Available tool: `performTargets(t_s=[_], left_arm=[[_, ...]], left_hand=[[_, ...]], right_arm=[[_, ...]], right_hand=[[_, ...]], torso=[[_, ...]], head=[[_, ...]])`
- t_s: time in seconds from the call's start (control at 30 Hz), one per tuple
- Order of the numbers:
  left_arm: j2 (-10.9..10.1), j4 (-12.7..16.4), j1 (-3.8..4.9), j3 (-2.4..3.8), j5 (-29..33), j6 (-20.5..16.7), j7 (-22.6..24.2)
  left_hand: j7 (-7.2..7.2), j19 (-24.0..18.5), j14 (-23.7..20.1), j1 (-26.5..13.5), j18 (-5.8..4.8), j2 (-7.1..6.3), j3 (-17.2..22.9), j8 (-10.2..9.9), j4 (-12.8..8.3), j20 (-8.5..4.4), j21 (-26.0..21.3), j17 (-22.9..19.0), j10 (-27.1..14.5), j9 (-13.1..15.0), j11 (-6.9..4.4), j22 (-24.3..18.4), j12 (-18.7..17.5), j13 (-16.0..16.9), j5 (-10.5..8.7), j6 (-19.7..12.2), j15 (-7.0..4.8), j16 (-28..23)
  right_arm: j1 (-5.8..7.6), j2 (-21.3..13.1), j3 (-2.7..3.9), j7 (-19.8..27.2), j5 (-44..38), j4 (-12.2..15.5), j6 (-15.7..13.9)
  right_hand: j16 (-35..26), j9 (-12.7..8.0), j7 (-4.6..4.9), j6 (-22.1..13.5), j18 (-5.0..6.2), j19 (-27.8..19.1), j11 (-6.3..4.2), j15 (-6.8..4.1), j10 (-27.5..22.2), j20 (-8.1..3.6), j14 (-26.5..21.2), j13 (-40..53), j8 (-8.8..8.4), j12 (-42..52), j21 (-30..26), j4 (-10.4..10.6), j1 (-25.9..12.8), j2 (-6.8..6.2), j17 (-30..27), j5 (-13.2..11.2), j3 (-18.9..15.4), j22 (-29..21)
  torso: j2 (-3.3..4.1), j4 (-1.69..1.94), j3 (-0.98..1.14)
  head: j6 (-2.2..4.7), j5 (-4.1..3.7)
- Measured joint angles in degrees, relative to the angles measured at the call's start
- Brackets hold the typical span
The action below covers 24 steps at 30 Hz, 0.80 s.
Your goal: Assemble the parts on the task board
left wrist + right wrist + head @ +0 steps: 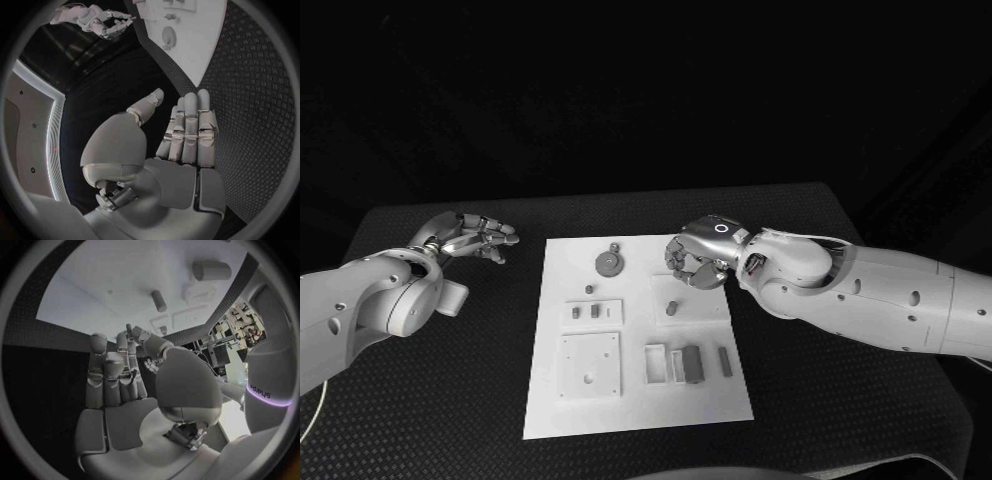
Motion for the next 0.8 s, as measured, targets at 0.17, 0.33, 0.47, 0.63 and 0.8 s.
performTargets(t_s=[0.17,0.33,0.47,0.63,0.8], left_arm=[[0.1,0.1,0.0,0.0,0.0,0.0,0.0],[0.2,0.1,0.0,0.01,0.0,0.0,0.0],[0.3,0.4,0.0,0.02,0.0,0.0,0.0],[0.6,0.6,0.0,0.02,0.0,0.0,0.0],[0.8,0.6,0.01,0.02,0.0,0.0,-0.1]], left_hand=[[0.0,0.0,0.0,0.0,0.0,0.0,0.0,0.0,0.0,0.0,0.0,0.0,0.0,0.0,0.0,0.0,0.0,0.0,0.0,0.0,0.0,0.0],[0.0,0.0,0.0,0.0,0.0,0.0,0.0,0.0,0.0,0.0,0.0,0.0,0.0,0.0,-0.01,-0.1,0.0,0.0,0.0,0.0,0.01,0.0],[0.0,0.0,0.0,0.0,0.0,0.0,0.0,0.0,0.0,0.0,0.0,0.0,0.0,0.0,-0.01,-0.1,0.0,0.0,0.0,0.0,0.01,0.0],[-0.01,0.0,0.0,0.0,0.0,0.0,0.0,0.0,0.0,0.0,0.0,0.0,0.0,0.0,-0.02,-0.1,0.0,0.0,0.0,0.0,0.02,0.0],[-0.01,0.0,0.0,0.0,0.0,0.0,0.0,0.0,0.0,0.0,0.0,0.0,0.0,0.0,-0.02,-0.1,0.0,0.0,0.0,0.0,0.02,0.0]], right_arm=[[0.0,1.5,0.01,0.3,1.9,2.2,0.3],[0.0,4.4,0.01,0.7,3.1,3.1,0.7],[-0.01,6.5,-0.18,1.0,3.5,3.1,1.0],[-0.7,8.5,-1.0,1.2,3.5,2.7,1.1],[-1.56,10.5,-1.89,1.4,3.1,2.4,1.3]], right_hand=[[0.0,0.1,0.01,0.0,0.0,0.0,0.0,0.0,0.0,0.01,0.0,0.0,0.0,0.0,0.3,0.0,0.0,-0.01,0.0,-0.1,0.0,0.0],[0.0,0.1,0.03,0.0,0.0,0.0,-0.01,0.06,0.0,0.03,-0.1,0.0,-0.03,0.0,0.3,0.0,-0.2,0.16,0.0,-0.1,0.0,0.0],[0.0,0.2,0.04,-0.1,-0.02,-0.3,-0.01,0.07,0.0,-0.1,-0.1,0.0,-0.12,0.0,0.3,0.0,-0.3,0.29,0.0,-0.1,0.0,0.0],[0.0,0.3,0.06,-0.1,-0.03,-0.3,-0.02,0.08,0.0,-0.09,-0.1,0.0,-0.13,0.0,0.3,0.0,-0.3,0.28,0.0,-0.1,0.0,0.0],[0.0,0.3,0.08,-0.1,-0.03,-0.3,-0.03,0.08,0.0,-0.09,-0.1,0.0,-0.16,0.0,0.3,0.0,-0.3,0.28,0.0,-0.1,0.0,0.0]], torso=[[0.0,0.06,-0.08],[-0.01,0.11,-0.1],[-0.03,0.11,-0.13],[-0.01,0.1,-0.15],[0.02,0.1,-0.15]], head=[[0.05,1.38],[0.07,2.65],[-0.14,3.6],[-0.21,4.2],[-0.37,5.01]])
